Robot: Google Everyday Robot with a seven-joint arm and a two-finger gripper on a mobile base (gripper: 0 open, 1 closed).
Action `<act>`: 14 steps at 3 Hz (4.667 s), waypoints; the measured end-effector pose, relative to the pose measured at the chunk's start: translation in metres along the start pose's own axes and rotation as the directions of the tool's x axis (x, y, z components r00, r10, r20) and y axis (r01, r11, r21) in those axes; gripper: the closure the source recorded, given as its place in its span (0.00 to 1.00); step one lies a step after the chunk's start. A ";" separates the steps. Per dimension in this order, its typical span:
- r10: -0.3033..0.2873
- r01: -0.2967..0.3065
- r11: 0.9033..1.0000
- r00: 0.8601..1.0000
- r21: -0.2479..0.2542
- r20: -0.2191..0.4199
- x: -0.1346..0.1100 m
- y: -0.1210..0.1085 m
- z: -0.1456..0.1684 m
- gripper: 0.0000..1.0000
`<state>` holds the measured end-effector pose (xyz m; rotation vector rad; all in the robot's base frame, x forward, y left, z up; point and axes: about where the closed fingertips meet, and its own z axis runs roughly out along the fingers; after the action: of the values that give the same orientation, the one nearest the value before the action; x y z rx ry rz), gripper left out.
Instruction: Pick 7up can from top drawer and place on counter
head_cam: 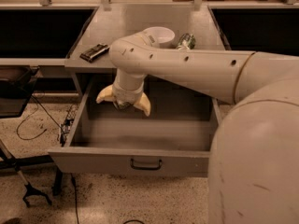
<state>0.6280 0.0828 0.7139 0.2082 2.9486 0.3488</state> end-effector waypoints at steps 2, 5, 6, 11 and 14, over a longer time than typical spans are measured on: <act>0.156 -0.148 0.983 0.985 -0.111 0.067 -0.022 0.059 0.040 0.00; 0.136 -0.110 0.968 0.985 -0.227 0.103 -0.022 0.067 0.042 0.00; 0.147 -0.101 0.953 0.978 -0.285 0.146 -0.032 0.074 0.048 0.00; 0.132 -0.116 0.991 0.946 -0.069 0.298 -0.085 0.066 0.079 0.00; 0.074 -0.116 0.988 0.937 0.103 0.343 -0.109 0.050 0.108 0.00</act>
Offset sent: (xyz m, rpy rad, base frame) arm 0.0591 0.0909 -0.0267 0.1689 -0.1030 -0.2382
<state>0.7596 0.1374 0.6388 0.3863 2.6247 0.1278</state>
